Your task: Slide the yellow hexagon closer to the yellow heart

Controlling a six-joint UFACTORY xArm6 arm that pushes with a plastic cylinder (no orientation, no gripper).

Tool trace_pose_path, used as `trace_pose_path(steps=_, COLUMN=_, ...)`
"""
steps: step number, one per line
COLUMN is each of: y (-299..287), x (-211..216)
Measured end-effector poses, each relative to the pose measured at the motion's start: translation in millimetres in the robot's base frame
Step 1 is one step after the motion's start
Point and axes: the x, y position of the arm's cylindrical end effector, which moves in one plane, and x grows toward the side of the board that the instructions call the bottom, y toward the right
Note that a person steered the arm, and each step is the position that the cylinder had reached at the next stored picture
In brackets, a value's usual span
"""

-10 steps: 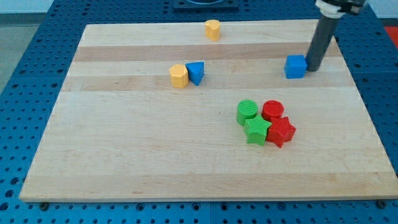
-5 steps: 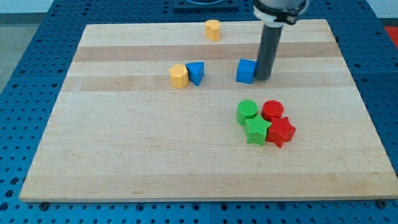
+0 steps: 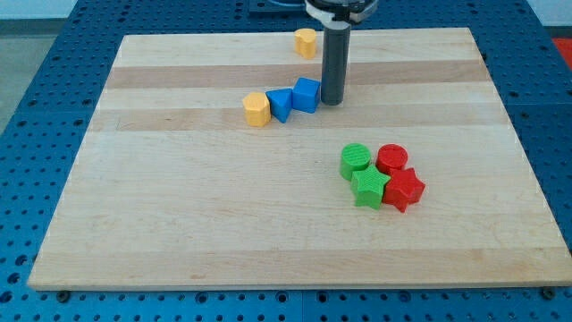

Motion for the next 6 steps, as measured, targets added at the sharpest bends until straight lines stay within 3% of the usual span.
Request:
trace_pose_path(steps=4, y=16, x=-124)
trace_pose_path(steps=6, y=-30, x=-151)
